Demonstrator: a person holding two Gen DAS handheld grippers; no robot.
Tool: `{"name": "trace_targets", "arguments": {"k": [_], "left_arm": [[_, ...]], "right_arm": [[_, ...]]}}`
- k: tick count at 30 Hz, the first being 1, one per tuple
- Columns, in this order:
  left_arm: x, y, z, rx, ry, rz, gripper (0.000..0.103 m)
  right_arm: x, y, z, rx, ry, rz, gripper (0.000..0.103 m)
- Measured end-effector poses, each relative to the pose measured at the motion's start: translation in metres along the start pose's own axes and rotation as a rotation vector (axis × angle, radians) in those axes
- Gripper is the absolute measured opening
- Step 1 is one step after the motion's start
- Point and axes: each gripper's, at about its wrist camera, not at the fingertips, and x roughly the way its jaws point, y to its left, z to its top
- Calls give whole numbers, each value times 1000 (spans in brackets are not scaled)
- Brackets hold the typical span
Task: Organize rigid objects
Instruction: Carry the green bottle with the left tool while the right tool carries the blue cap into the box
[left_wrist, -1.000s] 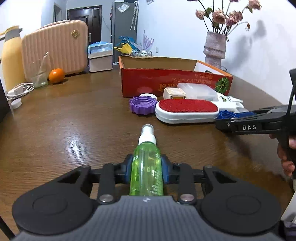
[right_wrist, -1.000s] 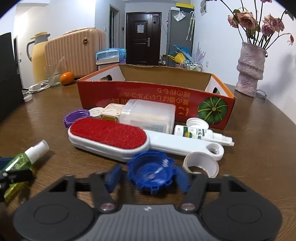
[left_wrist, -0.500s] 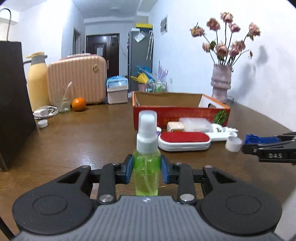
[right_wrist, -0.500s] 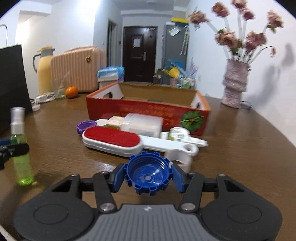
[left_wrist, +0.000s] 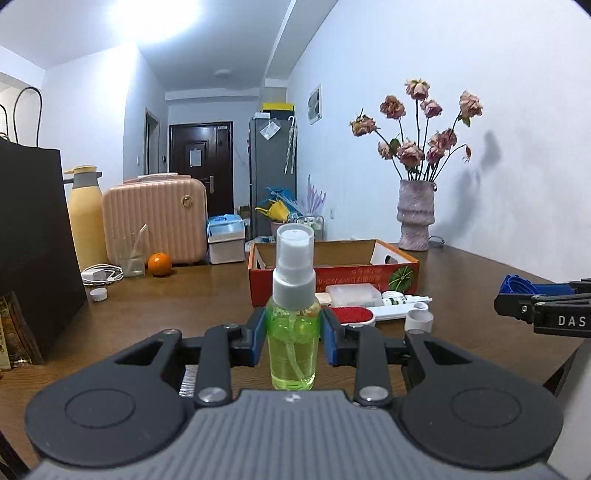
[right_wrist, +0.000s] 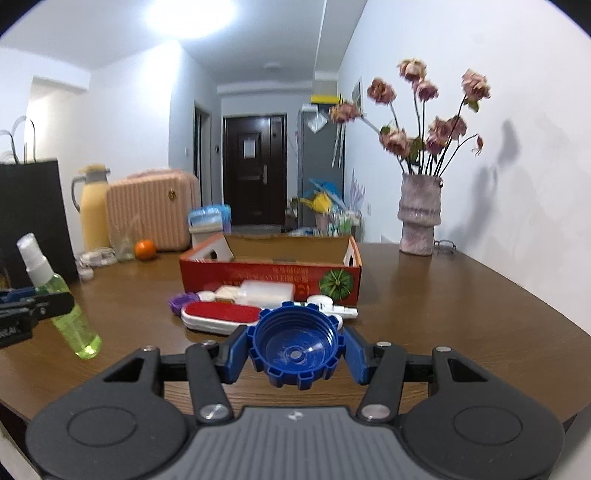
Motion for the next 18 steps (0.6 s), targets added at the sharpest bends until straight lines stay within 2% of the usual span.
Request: {"name": "trace_targets", "arguments": {"k": [5, 9, 14, 18], "left_arm": [[-3, 0, 4, -7, -18, -12, 31], [15, 2, 17, -20, -15, -32, 31], [64, 9, 51, -22, -9, -52, 31], [123, 17, 80, 8, 41, -73, 31]], "right_arm": [[-22, 2, -2, 0, -35, 0, 53], [-13, 1, 4, -5, -41, 6, 53], [21, -5, 27, -17, -33, 49, 53], [60, -14, 62, -35, -44, 90, 53]]}}
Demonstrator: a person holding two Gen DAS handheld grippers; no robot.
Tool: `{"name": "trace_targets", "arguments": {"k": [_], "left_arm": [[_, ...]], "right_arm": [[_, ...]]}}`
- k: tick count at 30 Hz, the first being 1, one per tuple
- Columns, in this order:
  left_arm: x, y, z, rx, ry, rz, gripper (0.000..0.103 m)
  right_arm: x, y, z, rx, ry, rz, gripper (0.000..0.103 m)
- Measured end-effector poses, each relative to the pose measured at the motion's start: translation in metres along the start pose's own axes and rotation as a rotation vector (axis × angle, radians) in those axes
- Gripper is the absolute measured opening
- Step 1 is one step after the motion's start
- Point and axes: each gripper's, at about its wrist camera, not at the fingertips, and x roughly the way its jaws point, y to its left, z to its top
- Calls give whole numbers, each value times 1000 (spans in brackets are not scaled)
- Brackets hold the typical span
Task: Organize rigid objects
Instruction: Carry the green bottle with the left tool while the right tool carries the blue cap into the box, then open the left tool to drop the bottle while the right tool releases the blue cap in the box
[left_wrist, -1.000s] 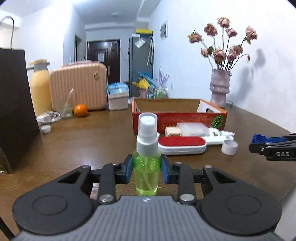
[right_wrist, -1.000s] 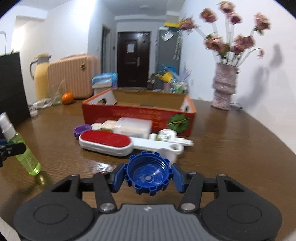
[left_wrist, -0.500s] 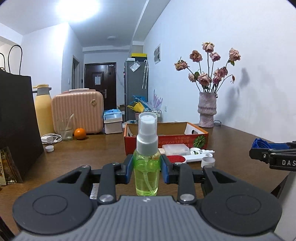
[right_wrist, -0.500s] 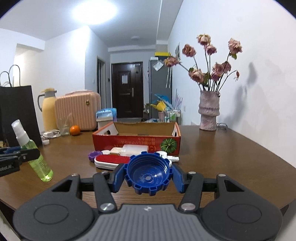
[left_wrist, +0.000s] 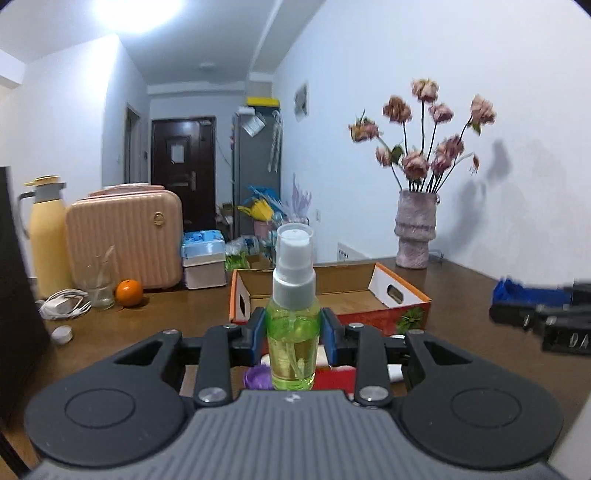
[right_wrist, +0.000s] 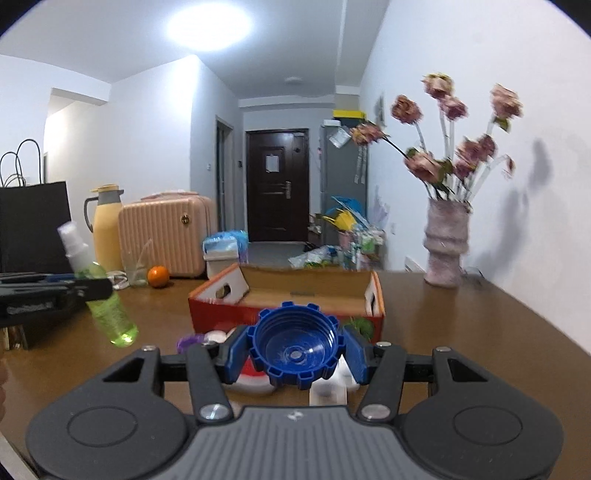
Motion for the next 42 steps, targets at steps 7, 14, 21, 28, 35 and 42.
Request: {"name": "trace_targets", "arguments": {"k": [7, 14, 21, 28, 35, 42], "left_arm": [[121, 34, 48, -2, 180, -48, 31], [239, 55, 58, 43, 362, 27, 31], [336, 55, 44, 94, 544, 18, 32], [401, 51, 41, 143, 628, 17, 32], [426, 49, 33, 185, 627, 30, 38], [422, 54, 39, 140, 615, -10, 55]], "right_arm": [[103, -39, 62, -46, 37, 7, 53], [234, -79, 86, 43, 243, 36, 53], [344, -91, 82, 51, 425, 22, 53], [420, -95, 72, -41, 545, -34, 53], [469, -93, 65, -57, 615, -69, 53], [478, -90, 59, -104, 607, -82, 61]]}}
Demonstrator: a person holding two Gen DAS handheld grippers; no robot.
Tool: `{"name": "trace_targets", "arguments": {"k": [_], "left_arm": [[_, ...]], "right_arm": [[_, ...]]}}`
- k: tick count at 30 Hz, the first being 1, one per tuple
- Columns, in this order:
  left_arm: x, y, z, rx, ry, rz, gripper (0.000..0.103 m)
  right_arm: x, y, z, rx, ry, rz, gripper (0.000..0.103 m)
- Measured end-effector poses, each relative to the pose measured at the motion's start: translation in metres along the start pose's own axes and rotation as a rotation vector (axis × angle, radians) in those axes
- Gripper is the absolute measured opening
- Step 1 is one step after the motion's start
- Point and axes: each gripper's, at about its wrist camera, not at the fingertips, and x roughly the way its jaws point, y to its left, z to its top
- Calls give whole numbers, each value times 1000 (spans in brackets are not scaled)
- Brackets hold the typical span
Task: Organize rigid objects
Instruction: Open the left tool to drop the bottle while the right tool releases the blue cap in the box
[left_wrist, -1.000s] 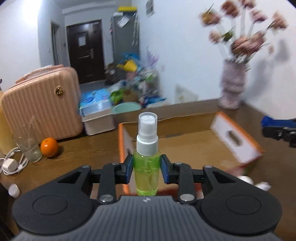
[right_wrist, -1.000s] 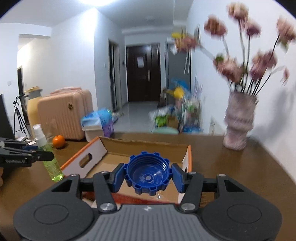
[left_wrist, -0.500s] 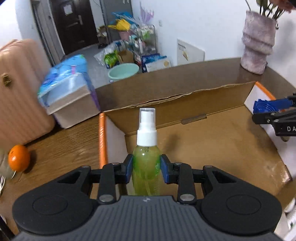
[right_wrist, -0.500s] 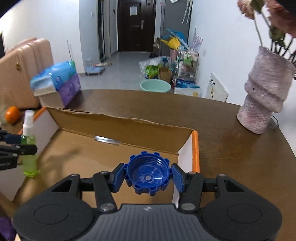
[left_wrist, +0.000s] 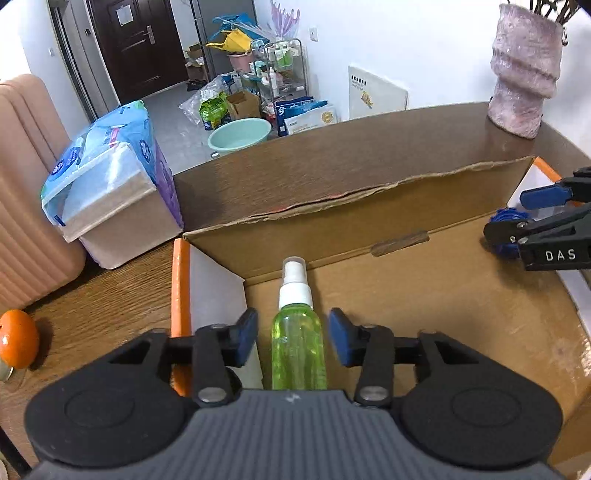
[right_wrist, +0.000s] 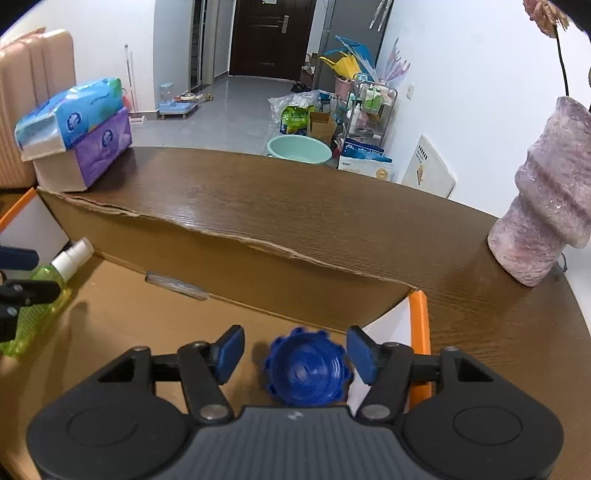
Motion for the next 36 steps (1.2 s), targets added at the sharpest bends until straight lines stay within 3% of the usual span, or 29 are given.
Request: {"name": "trace_targets", "arguments": {"k": [2, 6, 10, 14, 17, 20, 23, 28, 33, 36], "left_arm": [[-12, 3, -3, -2, -35, -42, 64], [-47, 12, -7, -25, -102, -46, 69], [-91, 22, -11, -82, -161, -27, 76], [-140, 33, -24, -139, -252, -6, 92], [-178, 36, -38, -142, -338, 11, 98], [-217, 35, -57, -159, -450, 29, 101], [-250, 29, -84, -191, -573, -3, 103], [-286, 14, -126, -179, -694, 5, 103], [-306, 3, -160, -207, -726, -15, 103], [-310, -6, -179, -175, -716, -13, 103]], "right_arm": [[-7, -5, 1, 32, -11, 18, 61], [-32, -14, 3, 62, -43, 25, 65], [-68, -20, 0, 75, -75, -4, 75], [-118, -20, -9, 67, -118, -14, 78], [-157, -15, -17, 48, -161, -23, 80], [-200, -7, -29, 25, -222, -24, 85], [-238, 2, -45, 15, -307, -27, 88], [-277, 10, -81, 64, -370, 30, 88], [-301, 15, -125, 126, -459, 82, 88], [-315, 16, -149, 169, -502, 118, 88]]}}
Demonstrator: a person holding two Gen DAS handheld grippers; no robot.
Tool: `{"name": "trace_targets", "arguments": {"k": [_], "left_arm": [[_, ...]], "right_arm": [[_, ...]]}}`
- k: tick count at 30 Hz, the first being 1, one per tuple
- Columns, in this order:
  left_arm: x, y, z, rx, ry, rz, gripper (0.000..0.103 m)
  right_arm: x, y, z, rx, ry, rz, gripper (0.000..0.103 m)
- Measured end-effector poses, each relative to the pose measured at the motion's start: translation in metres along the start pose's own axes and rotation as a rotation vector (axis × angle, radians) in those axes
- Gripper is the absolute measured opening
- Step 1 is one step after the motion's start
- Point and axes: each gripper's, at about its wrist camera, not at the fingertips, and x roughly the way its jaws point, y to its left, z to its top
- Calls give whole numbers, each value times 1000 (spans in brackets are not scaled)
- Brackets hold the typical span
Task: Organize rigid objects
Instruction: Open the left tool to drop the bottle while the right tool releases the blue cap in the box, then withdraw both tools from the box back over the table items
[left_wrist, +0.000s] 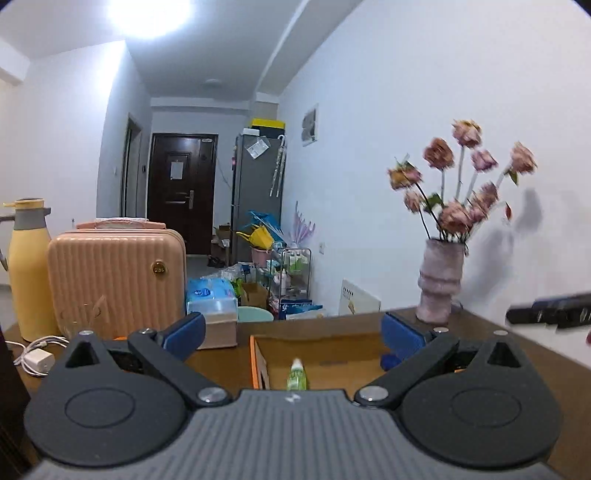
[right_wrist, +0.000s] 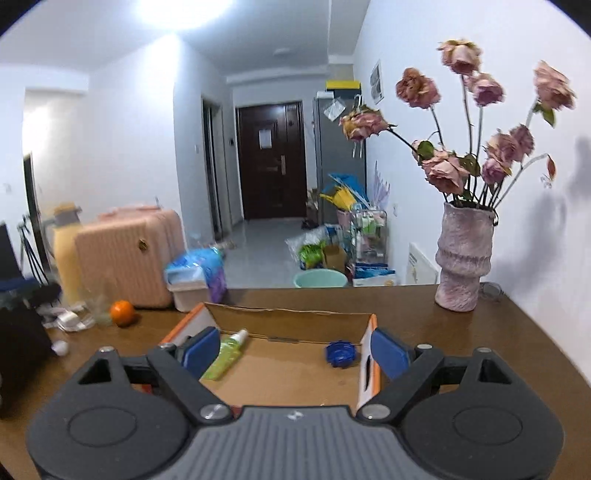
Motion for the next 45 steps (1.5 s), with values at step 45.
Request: {"name": "trace_targets", "arguments": {"k": [45], "left_arm": [[-172, -37, -187, 71, 74, 25, 103]], "right_arm": [[-162, 47, -249, 79, -89, -103, 103]]}}
